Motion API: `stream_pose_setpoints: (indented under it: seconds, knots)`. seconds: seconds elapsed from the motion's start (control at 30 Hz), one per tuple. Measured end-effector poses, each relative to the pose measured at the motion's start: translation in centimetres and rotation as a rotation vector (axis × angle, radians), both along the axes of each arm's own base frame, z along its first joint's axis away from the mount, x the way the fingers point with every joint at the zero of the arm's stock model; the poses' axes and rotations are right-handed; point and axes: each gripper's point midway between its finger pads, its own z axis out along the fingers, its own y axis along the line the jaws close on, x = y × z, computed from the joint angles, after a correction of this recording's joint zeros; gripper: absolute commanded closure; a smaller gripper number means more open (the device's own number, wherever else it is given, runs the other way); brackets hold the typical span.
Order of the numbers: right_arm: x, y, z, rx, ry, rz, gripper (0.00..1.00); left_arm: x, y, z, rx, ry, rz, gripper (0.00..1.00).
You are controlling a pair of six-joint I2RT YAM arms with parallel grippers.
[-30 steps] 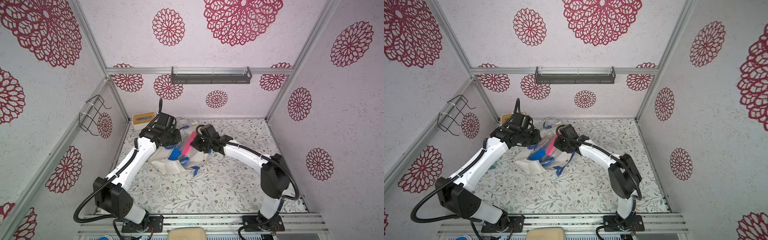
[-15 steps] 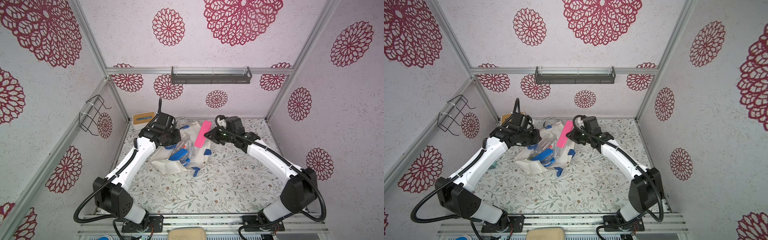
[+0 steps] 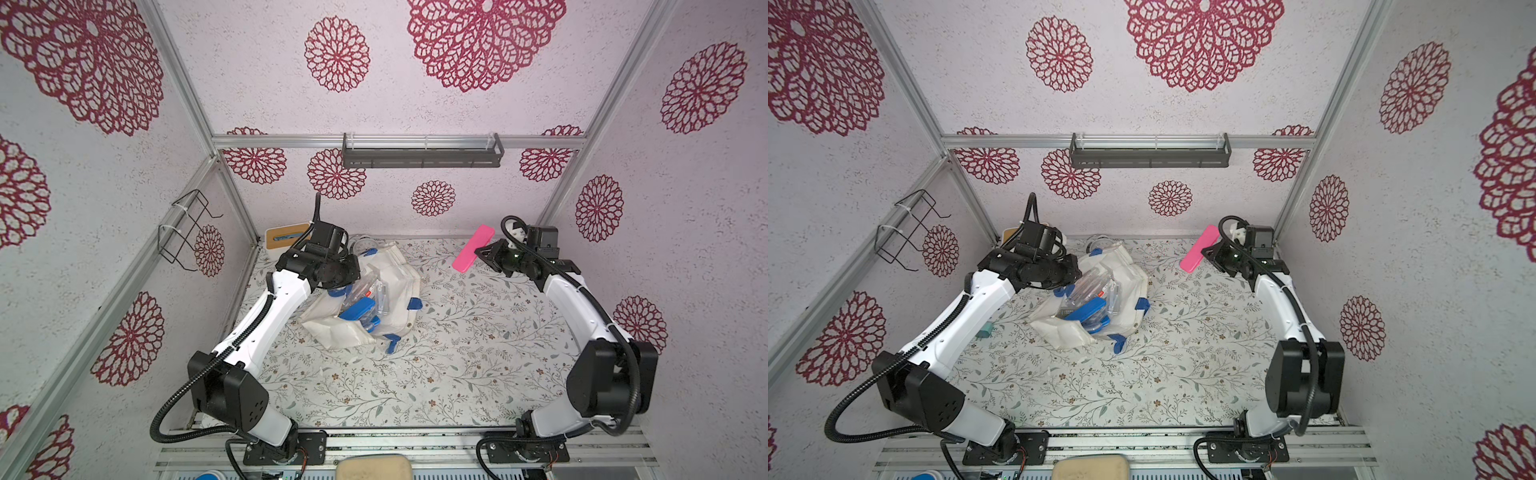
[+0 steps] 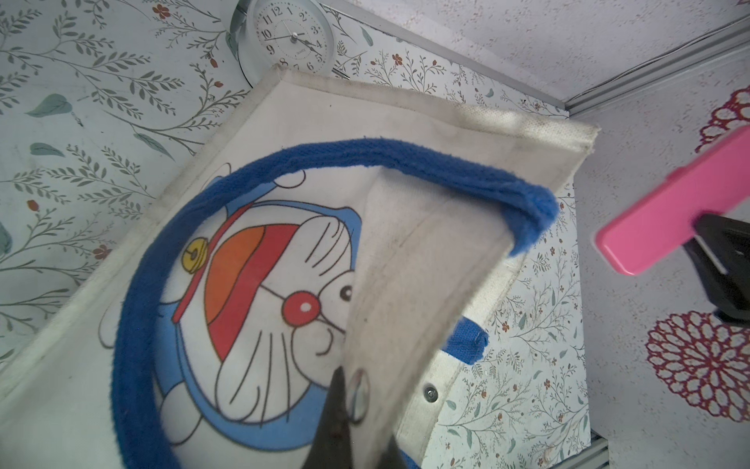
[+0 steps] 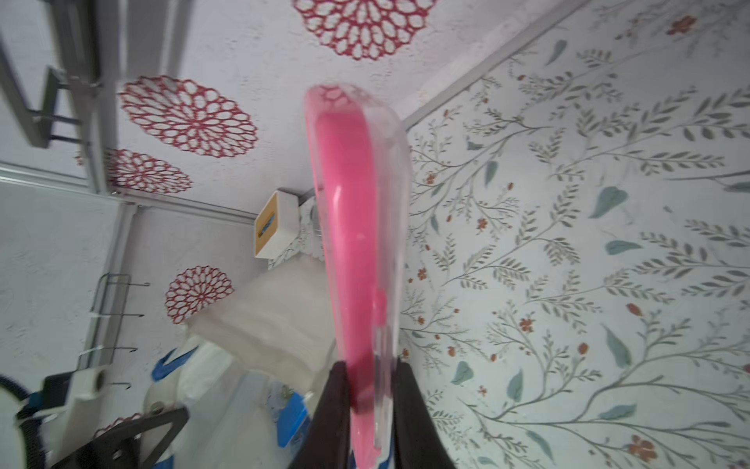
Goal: Take out the compass set from the canvas bag
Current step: Place the compass set at the center of the board.
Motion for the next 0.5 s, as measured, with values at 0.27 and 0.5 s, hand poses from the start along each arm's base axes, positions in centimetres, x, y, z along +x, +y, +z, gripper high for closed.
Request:
stream_pose_setpoints:
  seconds: [0.27, 0.5]
  knots:
    - [4.2, 0.6, -12.4, -0.031, 0.251, 0.082, 0.84, 0.1, -0.1, -0.2, -0.001, 0.008, -0.003, 1.0]
    - [7.8, 1.4, -15.9, -0.056, 0.299, 0.178, 0.84, 0.1, -0.3, -0.3, -0.008, 0.014, -0.009, 1.0]
